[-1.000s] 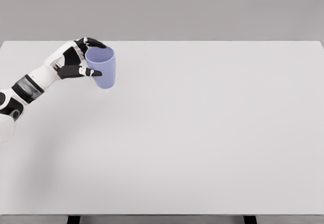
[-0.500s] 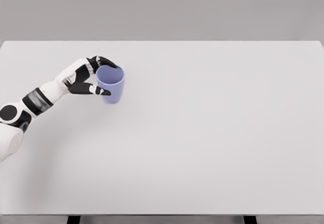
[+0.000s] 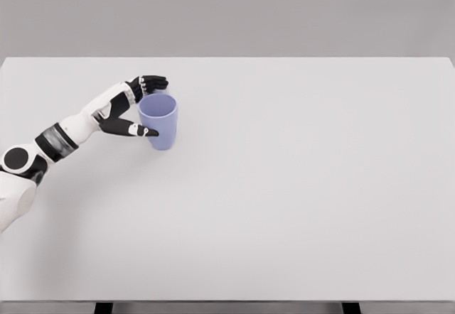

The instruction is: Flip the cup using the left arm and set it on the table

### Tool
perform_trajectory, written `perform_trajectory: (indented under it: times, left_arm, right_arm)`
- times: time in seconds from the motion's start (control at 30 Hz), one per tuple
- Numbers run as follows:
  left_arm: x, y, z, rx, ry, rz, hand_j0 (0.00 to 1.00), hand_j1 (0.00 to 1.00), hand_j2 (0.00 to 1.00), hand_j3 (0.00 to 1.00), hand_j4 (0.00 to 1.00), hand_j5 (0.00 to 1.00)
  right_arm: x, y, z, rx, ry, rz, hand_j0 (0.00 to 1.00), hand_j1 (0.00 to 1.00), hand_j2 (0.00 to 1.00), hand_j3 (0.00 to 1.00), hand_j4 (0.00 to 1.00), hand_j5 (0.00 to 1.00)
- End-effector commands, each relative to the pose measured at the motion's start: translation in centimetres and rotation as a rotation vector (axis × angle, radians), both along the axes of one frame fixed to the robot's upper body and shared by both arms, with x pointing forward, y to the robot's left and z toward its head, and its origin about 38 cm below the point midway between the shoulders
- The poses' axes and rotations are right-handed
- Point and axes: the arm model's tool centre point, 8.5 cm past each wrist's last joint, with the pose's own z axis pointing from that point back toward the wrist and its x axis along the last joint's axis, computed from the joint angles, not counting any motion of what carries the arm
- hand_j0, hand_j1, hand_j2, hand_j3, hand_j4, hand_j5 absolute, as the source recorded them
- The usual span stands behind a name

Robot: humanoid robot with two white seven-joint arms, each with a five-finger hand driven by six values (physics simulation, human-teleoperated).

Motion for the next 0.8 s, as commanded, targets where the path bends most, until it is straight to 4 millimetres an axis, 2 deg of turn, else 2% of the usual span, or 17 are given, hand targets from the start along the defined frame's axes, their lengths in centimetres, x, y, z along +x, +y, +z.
perform_trajectory:
  times: [0.0,0.4,0.63,0.77]
  left_arm:
    - [0.0,-0.1,0.1,-0.008,0.000,0.001,1.00,1.00,1.00,1.00,1.00,1.00]
    - [0.0,-0.4,0.5,-0.011,-0.012,-0.011,1.00,1.00,1.00,1.00,1.00,1.00]
    - [-0.9,-1.5,1.1,-0.028,-0.032,-0.060,1.00,1.00,1.00,1.00,1.00,1.00]
    - [-1.4,-1.3,1.3,-0.025,-0.038,-0.069,1.00,1.00,1.00,1.00,1.00,1.00]
  right_arm:
    - [0.0,0.0,0.0,0.000,0.000,0.000,1.00,1.00,1.00,1.00,1.00,1.00]
    - [0.0,0.0,0.0,0.000,0.000,0.000,1.00,1.00,1.00,1.00,1.00,1.00]
    - [0.0,0.0,0.0,-0.001,0.000,0.000,1.00,1.00,1.00,1.00,1.00,1.00]
    - [0.0,0.0,0.0,0.000,0.000,0.000,1.00,1.00,1.00,1.00,1.00,1.00]
